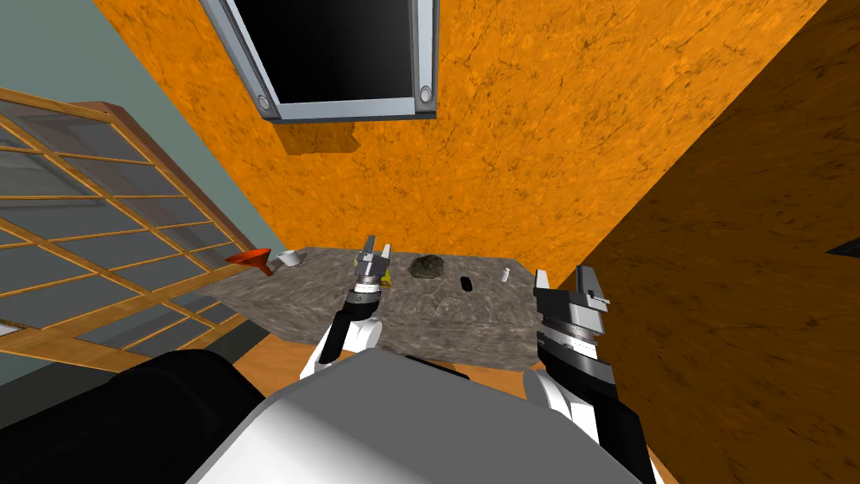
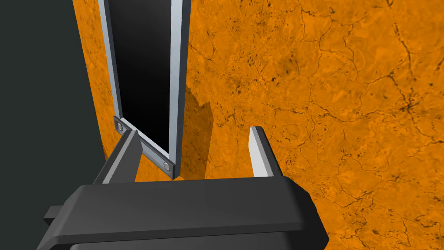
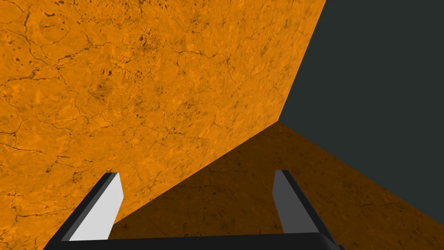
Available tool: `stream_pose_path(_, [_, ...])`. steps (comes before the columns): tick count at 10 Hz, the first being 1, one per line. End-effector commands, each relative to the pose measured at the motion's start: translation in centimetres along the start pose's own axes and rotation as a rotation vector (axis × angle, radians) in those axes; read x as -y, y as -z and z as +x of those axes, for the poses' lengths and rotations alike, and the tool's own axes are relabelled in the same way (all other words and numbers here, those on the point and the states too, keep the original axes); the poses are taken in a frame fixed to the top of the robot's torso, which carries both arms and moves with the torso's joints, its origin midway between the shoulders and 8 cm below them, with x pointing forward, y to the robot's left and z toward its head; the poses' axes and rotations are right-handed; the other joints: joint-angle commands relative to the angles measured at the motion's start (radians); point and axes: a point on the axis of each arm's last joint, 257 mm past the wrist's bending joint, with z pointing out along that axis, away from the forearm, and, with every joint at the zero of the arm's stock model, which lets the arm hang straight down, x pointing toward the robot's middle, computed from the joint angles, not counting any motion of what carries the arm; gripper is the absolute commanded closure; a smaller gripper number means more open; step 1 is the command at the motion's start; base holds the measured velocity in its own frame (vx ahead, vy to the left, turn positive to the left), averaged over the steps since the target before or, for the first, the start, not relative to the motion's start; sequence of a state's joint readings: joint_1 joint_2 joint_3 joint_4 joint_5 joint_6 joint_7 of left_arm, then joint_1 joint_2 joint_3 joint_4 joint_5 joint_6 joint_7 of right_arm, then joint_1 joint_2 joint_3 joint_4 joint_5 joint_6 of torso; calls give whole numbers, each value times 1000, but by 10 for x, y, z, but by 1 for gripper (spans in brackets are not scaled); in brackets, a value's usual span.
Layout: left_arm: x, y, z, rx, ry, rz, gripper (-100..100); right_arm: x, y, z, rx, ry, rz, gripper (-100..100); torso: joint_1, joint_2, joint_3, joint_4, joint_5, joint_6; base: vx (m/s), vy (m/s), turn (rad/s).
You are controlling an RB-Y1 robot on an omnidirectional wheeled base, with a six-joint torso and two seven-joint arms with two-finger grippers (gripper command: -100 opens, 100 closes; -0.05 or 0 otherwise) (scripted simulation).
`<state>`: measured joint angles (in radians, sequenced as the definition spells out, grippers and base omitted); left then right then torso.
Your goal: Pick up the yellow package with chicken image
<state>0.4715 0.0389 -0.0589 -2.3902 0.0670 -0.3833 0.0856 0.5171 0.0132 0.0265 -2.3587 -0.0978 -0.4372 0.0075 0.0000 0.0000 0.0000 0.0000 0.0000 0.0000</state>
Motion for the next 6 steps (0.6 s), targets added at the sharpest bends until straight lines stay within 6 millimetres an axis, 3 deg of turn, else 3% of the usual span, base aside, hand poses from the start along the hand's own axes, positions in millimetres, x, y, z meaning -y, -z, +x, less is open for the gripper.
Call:
stream_pose_path(1, [-19, -5, 5, -26, 4, -41, -100, 0, 0, 0, 0, 0, 0, 0, 0, 0, 0, 0, 0, 0, -69, -37, 104])
stream_pose_path(3, [-31, -8, 8, -37, 8, -68, -100, 0, 0, 0, 0, 0, 0, 0, -4, 6, 3, 1, -1, 0, -99, -52, 59])
stream_pose_path(5, [-62, -15, 14, -59, 19, -132, -100, 0, 0, 0, 0, 0, 0, 0, -2, 4, 2, 1, 0, 0, -44, -32, 63])
stream_pose_path(6, [-63, -16, 15, -60, 20, -138, -100, 0, 0, 0, 0, 0, 0, 0, -2, 3, 2, 1, -1, 0, -26, -30, 43])
